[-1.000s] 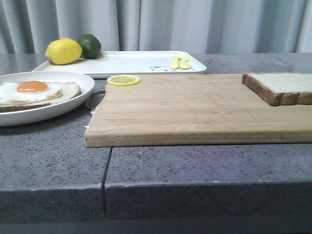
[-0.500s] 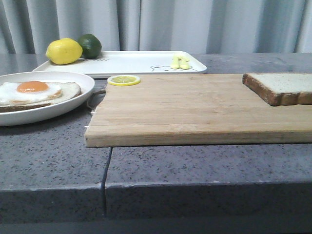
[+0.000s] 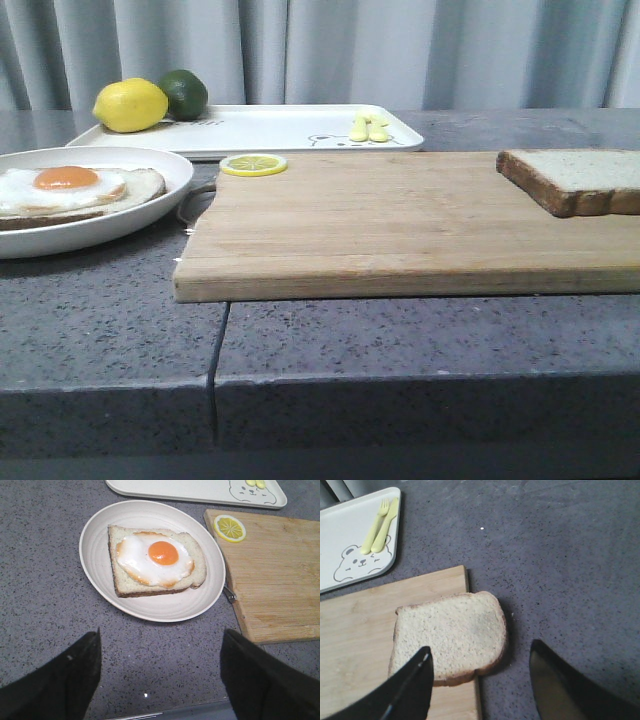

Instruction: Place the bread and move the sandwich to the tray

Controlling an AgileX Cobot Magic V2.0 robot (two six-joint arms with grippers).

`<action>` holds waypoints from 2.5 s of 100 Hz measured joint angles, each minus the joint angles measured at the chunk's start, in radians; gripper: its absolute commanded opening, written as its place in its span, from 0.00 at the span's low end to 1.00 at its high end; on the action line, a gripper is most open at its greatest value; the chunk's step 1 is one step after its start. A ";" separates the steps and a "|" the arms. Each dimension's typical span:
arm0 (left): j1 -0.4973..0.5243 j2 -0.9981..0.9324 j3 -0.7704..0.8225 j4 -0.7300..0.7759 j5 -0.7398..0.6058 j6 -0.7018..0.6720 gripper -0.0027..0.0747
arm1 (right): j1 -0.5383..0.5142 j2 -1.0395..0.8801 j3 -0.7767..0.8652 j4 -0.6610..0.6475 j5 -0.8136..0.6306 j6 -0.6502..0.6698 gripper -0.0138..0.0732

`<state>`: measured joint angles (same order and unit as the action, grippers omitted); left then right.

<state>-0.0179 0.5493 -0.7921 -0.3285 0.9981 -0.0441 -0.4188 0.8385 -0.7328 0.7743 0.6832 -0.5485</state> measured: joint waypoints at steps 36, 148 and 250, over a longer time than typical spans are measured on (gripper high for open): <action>0.000 0.000 0.000 0.000 0.000 0.000 0.64 | -0.059 0.190 0.150 0.393 -0.050 -0.294 0.66; 0.000 0.000 0.000 0.000 0.002 0.002 0.64 | -0.061 0.403 0.205 0.703 -0.078 -0.518 0.66; 0.000 0.000 0.000 0.000 0.002 0.002 0.64 | -0.056 0.592 0.203 0.905 0.025 -0.708 0.66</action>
<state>-0.0179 0.5493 -0.7921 -0.3285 1.0005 -0.0426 -0.4746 1.4302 -0.5297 1.6788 0.7087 -1.2569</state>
